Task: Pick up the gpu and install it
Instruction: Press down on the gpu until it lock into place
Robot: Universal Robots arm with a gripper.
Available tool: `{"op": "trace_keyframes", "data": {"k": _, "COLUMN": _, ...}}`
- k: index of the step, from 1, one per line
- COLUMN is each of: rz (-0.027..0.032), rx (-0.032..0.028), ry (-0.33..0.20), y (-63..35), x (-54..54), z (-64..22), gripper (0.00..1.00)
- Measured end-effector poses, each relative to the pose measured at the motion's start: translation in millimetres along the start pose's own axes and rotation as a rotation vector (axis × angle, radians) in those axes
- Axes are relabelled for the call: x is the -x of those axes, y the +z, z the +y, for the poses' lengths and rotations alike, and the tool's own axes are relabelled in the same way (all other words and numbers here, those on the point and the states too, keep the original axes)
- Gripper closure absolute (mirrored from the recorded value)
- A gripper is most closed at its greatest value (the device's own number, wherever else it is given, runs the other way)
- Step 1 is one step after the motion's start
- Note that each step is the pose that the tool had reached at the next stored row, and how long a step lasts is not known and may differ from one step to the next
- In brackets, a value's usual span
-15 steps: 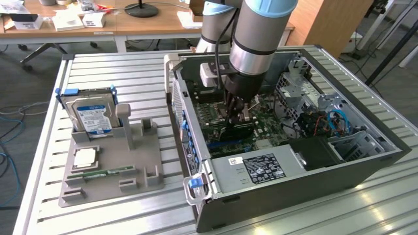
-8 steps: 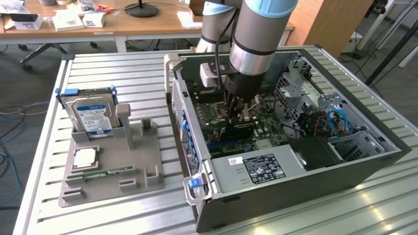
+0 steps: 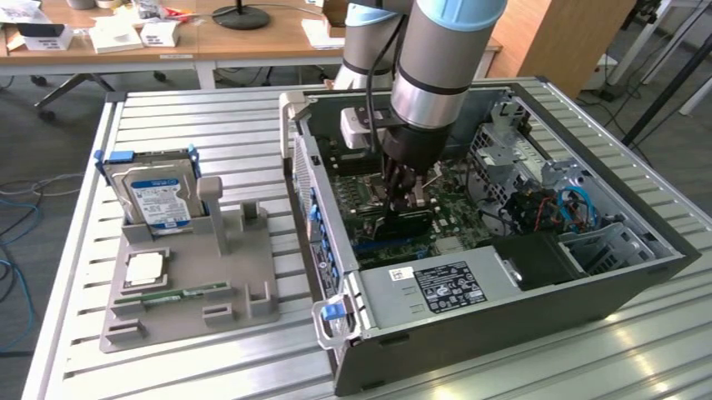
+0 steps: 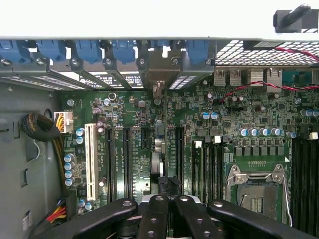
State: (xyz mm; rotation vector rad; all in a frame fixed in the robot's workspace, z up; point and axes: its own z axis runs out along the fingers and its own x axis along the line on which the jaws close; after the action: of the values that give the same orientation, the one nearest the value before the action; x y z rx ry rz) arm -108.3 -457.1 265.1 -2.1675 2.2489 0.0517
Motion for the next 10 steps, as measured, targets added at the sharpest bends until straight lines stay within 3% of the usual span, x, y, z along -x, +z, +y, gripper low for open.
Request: {"op": "trace_keyframes", "data": {"k": 10, "rz": -0.0006, "rx": -0.0004, "ry": 0.000, "y": 3.1, "x": 0.0, "z": 0.0, "gripper": 0.90}}
